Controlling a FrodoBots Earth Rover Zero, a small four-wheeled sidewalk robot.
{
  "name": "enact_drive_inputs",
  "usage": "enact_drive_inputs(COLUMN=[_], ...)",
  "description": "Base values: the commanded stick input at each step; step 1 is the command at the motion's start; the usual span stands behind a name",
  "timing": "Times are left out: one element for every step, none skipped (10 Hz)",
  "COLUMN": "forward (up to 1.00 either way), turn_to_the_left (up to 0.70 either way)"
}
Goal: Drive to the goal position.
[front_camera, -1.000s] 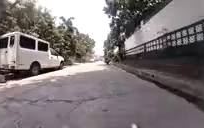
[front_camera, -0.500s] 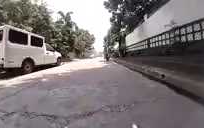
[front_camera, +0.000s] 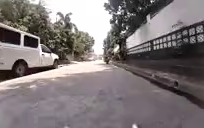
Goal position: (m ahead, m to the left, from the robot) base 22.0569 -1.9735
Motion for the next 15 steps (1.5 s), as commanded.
enact_drive_inputs(forward=[1.0, 1.0, 1.0, 1.0, 1.0, 1.0, 1.0, 1.0, 1.0, 1.0, 1.0, 1.0, 1.0, 1.0, 1.0], turn_to_the_left=[0.0, 0.0, 0.0, 0.0, 0.0, 0.0, 0.0, 0.2, 0.36, 0.4, 0.2, 0.01, 0.0, 0.0, 0.0])
